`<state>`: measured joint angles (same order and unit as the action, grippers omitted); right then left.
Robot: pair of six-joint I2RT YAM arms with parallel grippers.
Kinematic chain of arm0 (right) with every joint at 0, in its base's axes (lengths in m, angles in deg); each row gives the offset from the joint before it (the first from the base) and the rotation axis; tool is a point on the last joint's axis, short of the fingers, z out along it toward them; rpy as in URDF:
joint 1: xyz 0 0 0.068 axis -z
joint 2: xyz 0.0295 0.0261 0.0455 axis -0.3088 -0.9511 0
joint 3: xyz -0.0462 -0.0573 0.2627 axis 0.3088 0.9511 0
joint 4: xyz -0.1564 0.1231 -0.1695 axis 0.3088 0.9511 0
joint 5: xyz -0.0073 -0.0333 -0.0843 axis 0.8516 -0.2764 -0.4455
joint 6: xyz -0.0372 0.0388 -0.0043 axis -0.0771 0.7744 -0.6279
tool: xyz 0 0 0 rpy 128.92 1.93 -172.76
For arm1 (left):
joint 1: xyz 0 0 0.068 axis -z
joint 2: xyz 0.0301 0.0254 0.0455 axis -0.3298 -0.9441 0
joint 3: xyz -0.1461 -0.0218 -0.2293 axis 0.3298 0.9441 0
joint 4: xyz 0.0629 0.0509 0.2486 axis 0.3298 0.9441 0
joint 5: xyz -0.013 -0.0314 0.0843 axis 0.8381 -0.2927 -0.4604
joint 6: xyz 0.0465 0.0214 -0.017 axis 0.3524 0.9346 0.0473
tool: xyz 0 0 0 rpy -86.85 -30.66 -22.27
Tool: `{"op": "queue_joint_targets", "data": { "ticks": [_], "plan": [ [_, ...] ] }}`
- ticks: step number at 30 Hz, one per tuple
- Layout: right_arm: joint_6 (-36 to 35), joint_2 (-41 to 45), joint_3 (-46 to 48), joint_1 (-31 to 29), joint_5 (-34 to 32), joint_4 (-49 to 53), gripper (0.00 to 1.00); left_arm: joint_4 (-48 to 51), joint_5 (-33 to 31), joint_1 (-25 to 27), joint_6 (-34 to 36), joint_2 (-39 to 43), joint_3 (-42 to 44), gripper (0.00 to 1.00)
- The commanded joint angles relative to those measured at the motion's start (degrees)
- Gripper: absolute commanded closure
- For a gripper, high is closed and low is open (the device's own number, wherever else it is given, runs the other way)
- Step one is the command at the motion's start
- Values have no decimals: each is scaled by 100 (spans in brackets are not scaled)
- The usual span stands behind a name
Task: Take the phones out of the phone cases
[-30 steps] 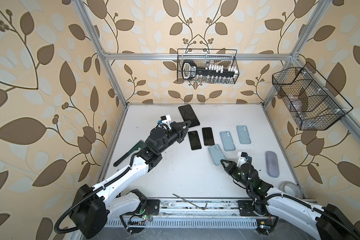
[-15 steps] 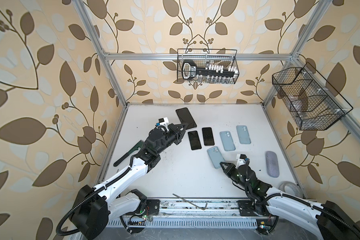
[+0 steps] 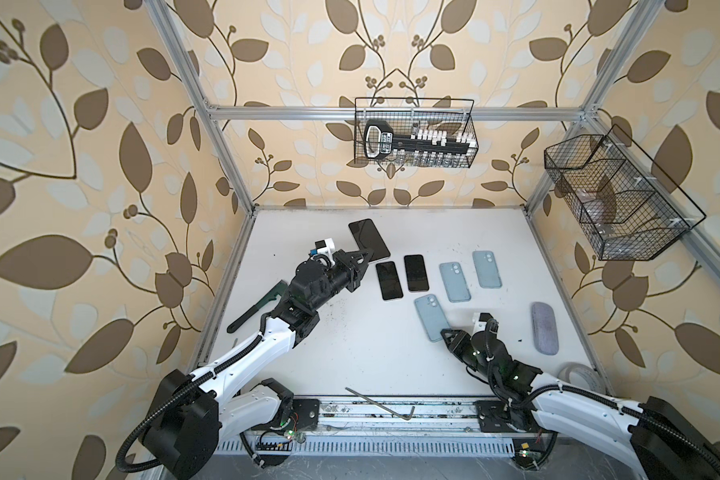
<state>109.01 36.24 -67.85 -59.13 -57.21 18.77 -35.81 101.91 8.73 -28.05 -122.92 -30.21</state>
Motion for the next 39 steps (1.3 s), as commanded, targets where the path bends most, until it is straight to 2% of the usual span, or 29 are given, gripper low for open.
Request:
{"op": "queue_joint_targets", "data": {
  "ticks": [1,3,5,9,13,20,25,27,29,31,39],
  "plan": [
    [-135,55,114,-11,-242,432,63,-688,155,-105,-27,56,-94,100],
    [-162,57,40,-23,-354,699,53,-714,182,-139,-42,32,-73,100],
    [-215,64,-5,-16,-405,843,48,-745,224,-187,-56,8,-60,100],
    [-376,178,-123,-12,-518,1070,47,-646,368,-331,50,-40,-49,100],
    [-828,380,-434,115,-609,1353,46,-278,683,-531,466,-155,-37,100],
    [-2022,331,-1341,881,-240,1785,40,-178,1256,-829,1124,-592,233,100],
    [-2458,205,-1619,1395,83,1676,39,119,1556,-831,1836,-871,284,100],
    [-2503,120,-1597,1538,252,1466,38,236,1557,-830,2067,-982,319,100],
    [-2454,12,-1481,1645,500,1147,39,-314,1566,-830,2209,-1079,594,100],
    [-2406,-97,-1397,1654,606,935,39,-388,1418,-831,2375,-1143,786,100],
    [-2370,-187,-1177,1663,700,675,38,-659,1298,-835,2752,-1394,1102,100]
  ]
}}
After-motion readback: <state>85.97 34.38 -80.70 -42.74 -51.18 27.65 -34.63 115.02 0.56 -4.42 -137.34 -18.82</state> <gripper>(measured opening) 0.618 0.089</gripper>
